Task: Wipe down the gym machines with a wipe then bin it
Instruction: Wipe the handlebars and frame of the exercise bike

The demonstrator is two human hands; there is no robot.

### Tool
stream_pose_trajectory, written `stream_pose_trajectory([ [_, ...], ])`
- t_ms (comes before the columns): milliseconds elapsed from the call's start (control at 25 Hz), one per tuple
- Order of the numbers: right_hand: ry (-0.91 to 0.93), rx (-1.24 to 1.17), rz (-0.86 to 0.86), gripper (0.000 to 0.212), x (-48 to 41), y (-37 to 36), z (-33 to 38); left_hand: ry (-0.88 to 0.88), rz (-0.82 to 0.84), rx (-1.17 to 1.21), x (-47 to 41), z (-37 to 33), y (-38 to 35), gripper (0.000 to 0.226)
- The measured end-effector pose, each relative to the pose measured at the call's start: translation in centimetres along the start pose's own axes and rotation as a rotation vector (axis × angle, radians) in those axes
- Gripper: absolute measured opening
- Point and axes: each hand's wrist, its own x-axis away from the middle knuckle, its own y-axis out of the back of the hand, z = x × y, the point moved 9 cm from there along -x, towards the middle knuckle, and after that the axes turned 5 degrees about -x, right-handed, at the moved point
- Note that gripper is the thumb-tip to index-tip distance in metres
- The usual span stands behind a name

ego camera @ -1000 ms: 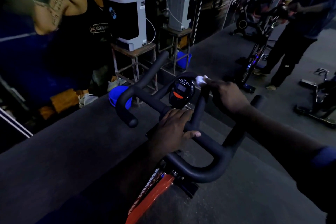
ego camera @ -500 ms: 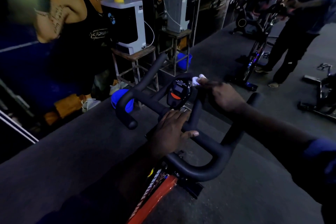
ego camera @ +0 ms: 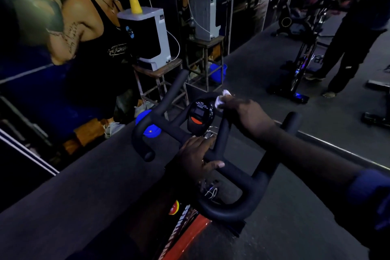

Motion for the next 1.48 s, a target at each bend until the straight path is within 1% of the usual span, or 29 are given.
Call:
stream_pose_trajectory([
  [40, 0.001, 0.003, -0.009, 0.044, 1.4, 0.0, 0.1, 0.006, 0.004, 0.010, 0.0, 0.1, -0.1, 0.083],
  [80, 0.014, 0.027, -0.019, 0.053, 2.2, 0.4, 0.5, 0.010, 0.014, 0.014, -0.1, 0.2, -0.2, 0.084],
  [120, 0.043, 0.062, -0.014, 0.052, 2.0, 0.8, 0.8, 0.011, 0.019, 0.005, -0.2, 0.4, -0.3, 0.083],
  [160, 0.108, 0.102, -0.013, 0.047, 1.2, 1.2, 1.4, 0.010, 0.017, -0.009, -0.2, 0.5, -0.3, 0.083],
  [240, 0.203, 0.123, 0.030, 0.038, -2.4, 1.3, 1.5, 0.011, -0.003, -0.020, -0.3, 0.4, -0.2, 0.081],
  [280, 0.201, 0.112, 0.083, 0.036, -4.3, 1.0, 1.1, 0.011, -0.020, -0.015, -0.3, 0.3, -0.1, 0.080],
  [360, 0.129, 0.058, 0.185, 0.034, -5.8, -0.5, -1.2, 0.004, -0.037, -0.011, -0.2, 0.1, 0.0, 0.080],
  [400, 0.104, 0.037, 0.186, 0.034, -5.3, -0.9, -2.0, 0.004, -0.033, -0.008, -0.1, 0.1, 0.1, 0.082],
  [480, 0.097, -0.019, 0.116, 0.032, -2.5, -0.7, -2.5, 0.005, -0.023, 0.009, 0.0, 0.0, 0.4, 0.081],
  [600, 0.132, -0.030, -0.036, 0.039, 0.2, 1.7, -1.0, 0.022, 0.025, 0.044, 0.3, -0.1, 0.5, 0.076],
  [640, 0.092, -0.070, -0.088, 0.033, -0.5, 2.7, -0.8, 0.030, 0.036, 0.044, 0.3, -0.1, 0.6, 0.075],
  [680, 0.026, -0.118, -0.180, 0.025, -1.7, 3.7, -1.4, 0.036, 0.043, 0.039, 0.3, -0.1, 0.6, 0.073],
  [720, -0.050, -0.157, -0.249, 0.023, -2.9, 4.3, -2.4, 0.037, 0.048, 0.036, 0.4, -0.1, 0.6, 0.072],
  [760, -0.117, -0.177, -0.282, 0.026, -3.8, 4.4, -3.3, 0.037, 0.049, 0.035, 0.4, -0.2, 0.7, 0.071],
  [800, -0.171, -0.181, -0.274, 0.028, -4.6, 3.6, -3.9, 0.042, 0.047, 0.036, 0.4, -0.3, 0.8, 0.071],
  [840, -0.228, -0.175, -0.252, 0.024, -4.7, 2.3, -4.7, 0.049, 0.048, 0.036, 0.4, -0.3, 0.8, 0.071],
  [880, -0.300, -0.182, -0.257, 0.017, -4.0, 1.2, -5.4, 0.052, 0.048, 0.034, 0.5, -0.3, 0.8, 0.070],
  [960, -0.554, -0.247, -0.337, 0.022, -0.5, -0.2, -7.0, 0.047, 0.044, 0.024, 0.5, -0.1, 0.9, 0.066],
  [1000, -0.667, -0.308, -0.371, 0.019, 1.7, -0.9, -6.9, 0.041, 0.054, 0.022, 0.6, -0.1, 0.9, 0.064],
  [1080, -0.788, -0.424, -0.405, 0.012, 5.3, -2.4, -5.6, 0.025, 0.080, 0.010, 0.6, -0.2, 0.9, 0.062],
  [1160, -0.821, -0.380, -0.320, 0.010, 8.1, -3.4, -3.0, 0.008, 0.077, 0.003, 0.5, -0.5, 1.1, 0.060],
  [1240, -0.786, -0.278, -0.219, 0.012, 9.3, -3.0, -0.3, 0.001, 0.097, 0.030, 0.4, -0.7, 1.2, 0.059],
  [1280, -0.768, -0.249, -0.225, 0.011, 9.4, -2.2, 0.5, -0.002, 0.115, 0.046, 0.3, -0.9, 1.0, 0.059],
  [1400, -0.743, -0.069, -0.455, 0.016, 8.7, -0.3, 1.6, -0.013, 0.124, 0.091, 0.4, -1.2, 0.7, 0.054],
  [1440, -0.732, -0.043, -0.475, 0.021, 8.9, -1.1, 2.2, -0.025, 0.120, 0.091, 0.6, -1.3, 0.9, 0.051],
  [1480, -0.705, -0.047, -0.417, 0.026, 9.1, -2.7, 3.2, -0.037, 0.107, 0.083, 0.6, -1.5, 1.1, 0.050],
])
